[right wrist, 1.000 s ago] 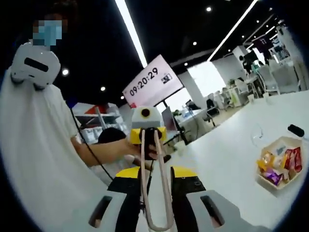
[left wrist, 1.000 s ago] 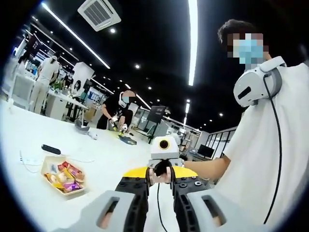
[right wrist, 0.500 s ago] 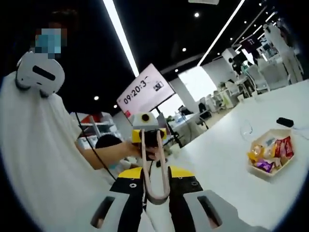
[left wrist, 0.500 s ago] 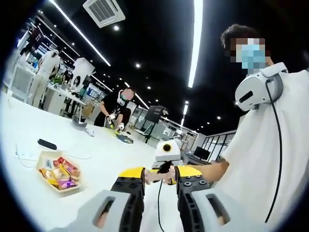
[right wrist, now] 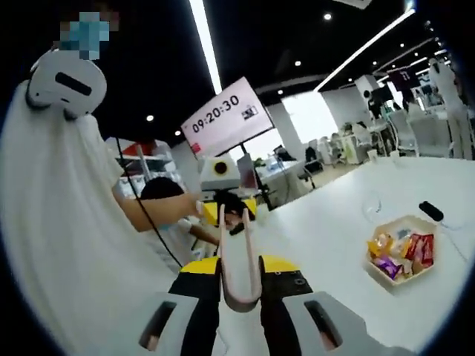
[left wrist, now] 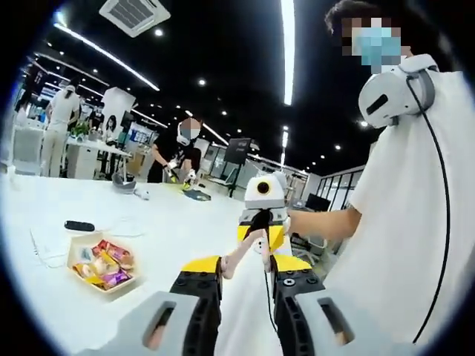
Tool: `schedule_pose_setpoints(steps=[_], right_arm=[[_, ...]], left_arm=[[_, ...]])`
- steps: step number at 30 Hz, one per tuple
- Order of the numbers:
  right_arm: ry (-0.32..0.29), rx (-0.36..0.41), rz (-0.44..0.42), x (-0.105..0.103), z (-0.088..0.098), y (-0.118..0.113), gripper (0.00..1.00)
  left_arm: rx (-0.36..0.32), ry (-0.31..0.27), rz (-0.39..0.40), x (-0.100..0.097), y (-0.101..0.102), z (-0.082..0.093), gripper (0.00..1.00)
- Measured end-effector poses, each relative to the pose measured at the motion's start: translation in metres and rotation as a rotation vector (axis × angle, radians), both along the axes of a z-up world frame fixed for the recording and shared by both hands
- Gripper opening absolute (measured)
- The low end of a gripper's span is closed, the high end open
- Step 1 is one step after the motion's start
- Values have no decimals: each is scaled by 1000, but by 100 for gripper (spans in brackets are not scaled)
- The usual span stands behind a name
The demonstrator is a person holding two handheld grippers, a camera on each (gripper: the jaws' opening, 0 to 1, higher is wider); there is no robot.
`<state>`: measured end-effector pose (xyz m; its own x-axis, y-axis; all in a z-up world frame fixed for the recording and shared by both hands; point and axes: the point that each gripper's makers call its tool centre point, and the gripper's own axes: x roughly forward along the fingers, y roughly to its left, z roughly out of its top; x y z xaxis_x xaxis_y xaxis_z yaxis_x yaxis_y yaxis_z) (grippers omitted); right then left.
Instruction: Place the target food into the container with the food tongs after gripping and lifting it, then release it inside without dropping or visibly crushing the food.
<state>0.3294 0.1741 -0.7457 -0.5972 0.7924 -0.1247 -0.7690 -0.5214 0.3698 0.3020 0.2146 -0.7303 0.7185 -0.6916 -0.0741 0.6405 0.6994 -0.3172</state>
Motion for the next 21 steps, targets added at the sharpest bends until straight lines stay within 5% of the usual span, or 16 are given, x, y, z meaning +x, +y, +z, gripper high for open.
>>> schedule_pose_setpoints(steps=[8,13,21], right_arm=[[7,-35,7,-1,-8,-2,18],[-84,-52,4,-6,-27,-2,18],[-134,-73,-26,-1,-46,-3,19]], left_arm=[[41,37,-7,-1,-1,-12,24],[123,83,-31,-4,-2,-31,24],[215,123,-39,-1,-1,-51,23]])
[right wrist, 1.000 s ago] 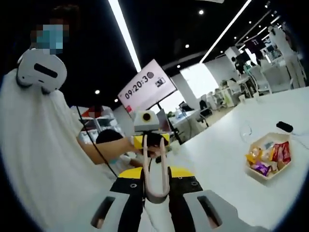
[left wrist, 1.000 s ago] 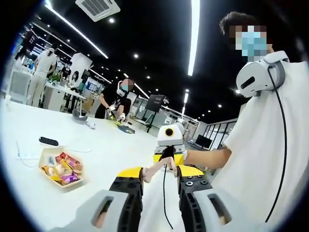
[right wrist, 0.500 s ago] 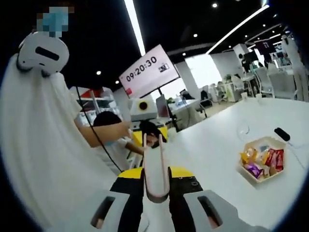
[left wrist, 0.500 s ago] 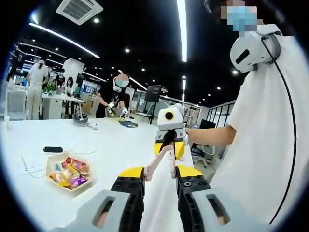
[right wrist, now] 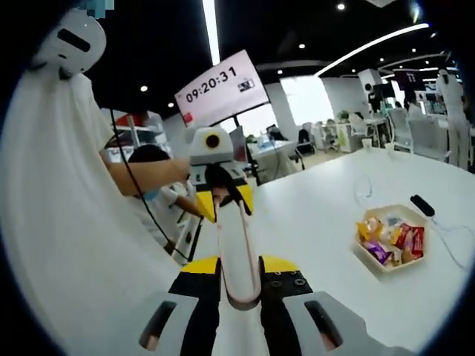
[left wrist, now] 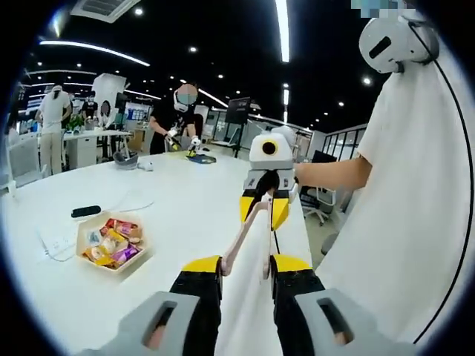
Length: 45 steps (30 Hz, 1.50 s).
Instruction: Place the target food into the container with the food tongs after gripping and lifting it, then release it inside without dropping or visibly crushing the food.
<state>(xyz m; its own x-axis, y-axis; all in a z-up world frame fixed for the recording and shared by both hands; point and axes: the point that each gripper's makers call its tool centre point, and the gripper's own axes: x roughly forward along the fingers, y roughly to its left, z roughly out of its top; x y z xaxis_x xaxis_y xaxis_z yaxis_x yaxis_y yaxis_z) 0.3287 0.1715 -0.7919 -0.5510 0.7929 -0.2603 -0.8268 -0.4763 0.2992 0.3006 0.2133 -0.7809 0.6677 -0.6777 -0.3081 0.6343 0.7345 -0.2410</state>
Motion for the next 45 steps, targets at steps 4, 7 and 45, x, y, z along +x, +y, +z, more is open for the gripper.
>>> schedule_pose_setpoints(steps=[4,7,45], right_arm=[[-19,-4,-12,1,-5,-1,19],[-30,-6,-13,-1,-8,0,19],[-89,-103,-32,-21,-45,4,18]], left_arm=[[16,16,-7,0,-1,-7,23],[32,25,-12,-1,1,-10,23],[104,96,-43,-24,9,-51,24]])
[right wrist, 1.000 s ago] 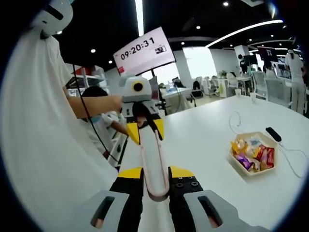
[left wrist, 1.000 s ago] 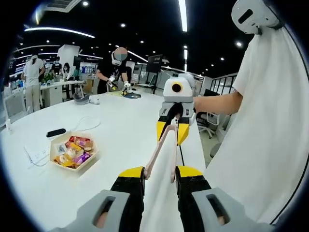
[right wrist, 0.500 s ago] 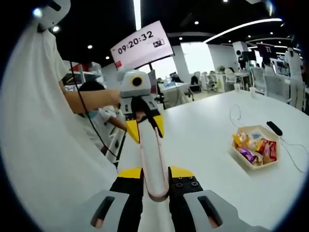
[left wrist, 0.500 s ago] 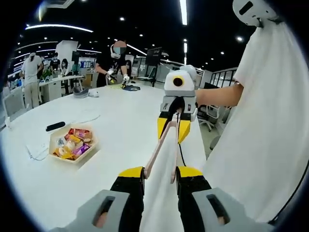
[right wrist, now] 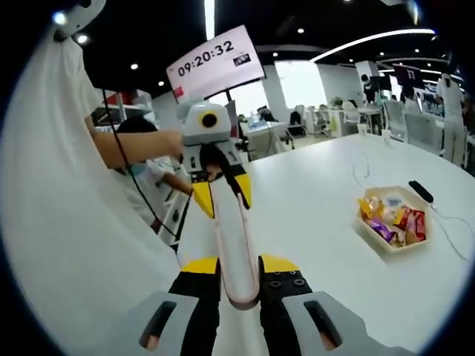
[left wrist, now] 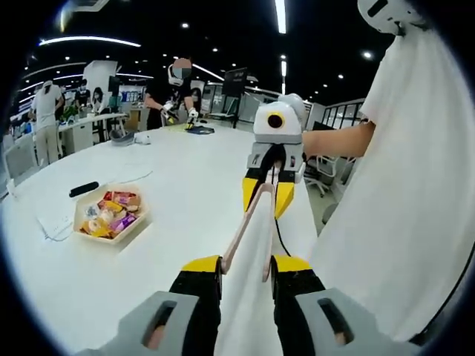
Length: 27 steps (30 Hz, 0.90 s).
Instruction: Place the target food into the container with the food tongs after gripping and lifting it, then release it inside without dropping or visibly crushing the food.
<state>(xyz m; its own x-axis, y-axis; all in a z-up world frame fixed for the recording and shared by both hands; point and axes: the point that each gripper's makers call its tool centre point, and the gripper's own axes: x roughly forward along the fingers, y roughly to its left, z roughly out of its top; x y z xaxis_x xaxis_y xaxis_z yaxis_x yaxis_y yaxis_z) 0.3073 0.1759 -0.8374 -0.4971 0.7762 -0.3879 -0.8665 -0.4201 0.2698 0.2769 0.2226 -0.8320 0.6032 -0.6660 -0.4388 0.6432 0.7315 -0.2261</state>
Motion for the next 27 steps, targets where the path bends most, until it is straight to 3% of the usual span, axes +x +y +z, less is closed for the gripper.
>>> schedule_pose_setpoints(steps=[3,27], right_arm=[[-29,2,-1,-3,-4,0,18],[-77,-33,-27,-10,-35,-2,19]], left_arm=[[11,5,-5,-2,-1,-6,24],[61,33,-23,-9,-2,-39,24]])
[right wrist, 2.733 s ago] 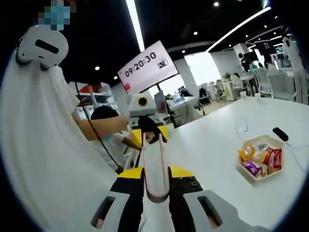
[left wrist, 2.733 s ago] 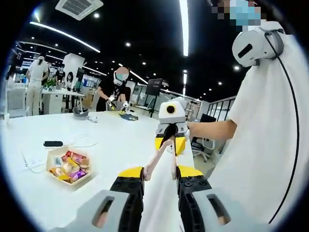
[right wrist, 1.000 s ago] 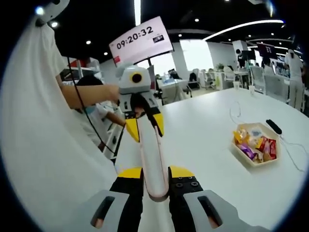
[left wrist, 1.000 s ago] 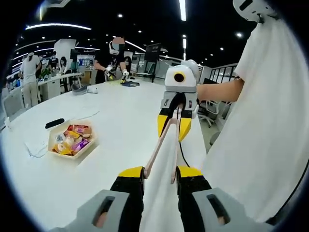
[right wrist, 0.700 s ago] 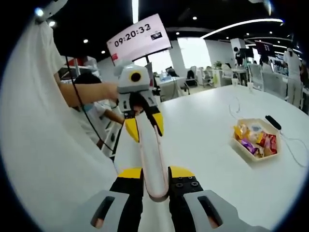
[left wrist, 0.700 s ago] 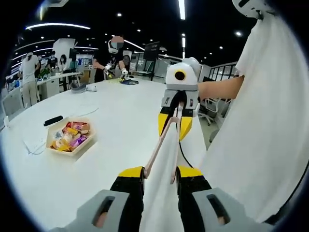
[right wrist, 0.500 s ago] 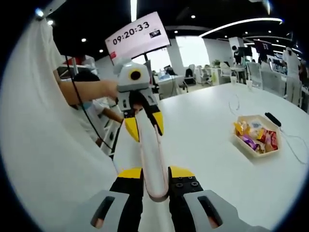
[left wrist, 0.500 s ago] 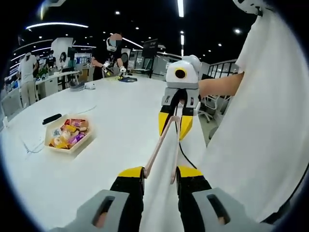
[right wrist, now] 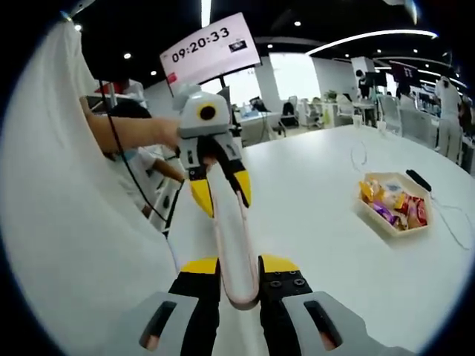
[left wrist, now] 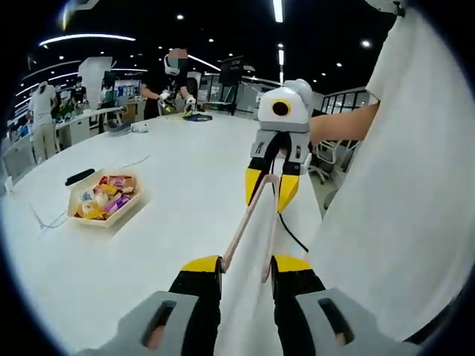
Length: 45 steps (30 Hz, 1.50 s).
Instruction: Place the target food into the container with the food tongs after gripping and lifting it, then release it inside without dropping or visibly crushing the food.
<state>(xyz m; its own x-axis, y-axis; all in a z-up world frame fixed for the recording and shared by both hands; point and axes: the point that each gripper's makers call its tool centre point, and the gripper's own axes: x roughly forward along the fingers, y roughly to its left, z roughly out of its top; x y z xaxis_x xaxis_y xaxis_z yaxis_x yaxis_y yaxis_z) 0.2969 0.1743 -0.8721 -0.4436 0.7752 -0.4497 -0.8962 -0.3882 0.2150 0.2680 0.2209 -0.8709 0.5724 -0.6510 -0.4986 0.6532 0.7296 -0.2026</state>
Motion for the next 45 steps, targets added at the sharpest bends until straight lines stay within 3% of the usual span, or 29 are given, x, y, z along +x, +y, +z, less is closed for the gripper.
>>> schedule_pose_setpoints(steps=[8,17,21,36,45], right_arm=[[-7,-27,7,-1,-18,-3,19],[-5,-21,-9,-1,-29,-1,19],[-37,-25,5,-2,-36,-1,19],[-60,-48,24,0,-55,-3,19],[-51,-51,-20,13,-59,-5,21]], left_arm=[[35,18,3,-2,-3,-18,24],[69,32,6,-3,-2,-25,24],[86,43,4,-3,-3,-31,24],[123,64,20,-2,1,-60,25],[134,54,28,7,2,-64,25]])
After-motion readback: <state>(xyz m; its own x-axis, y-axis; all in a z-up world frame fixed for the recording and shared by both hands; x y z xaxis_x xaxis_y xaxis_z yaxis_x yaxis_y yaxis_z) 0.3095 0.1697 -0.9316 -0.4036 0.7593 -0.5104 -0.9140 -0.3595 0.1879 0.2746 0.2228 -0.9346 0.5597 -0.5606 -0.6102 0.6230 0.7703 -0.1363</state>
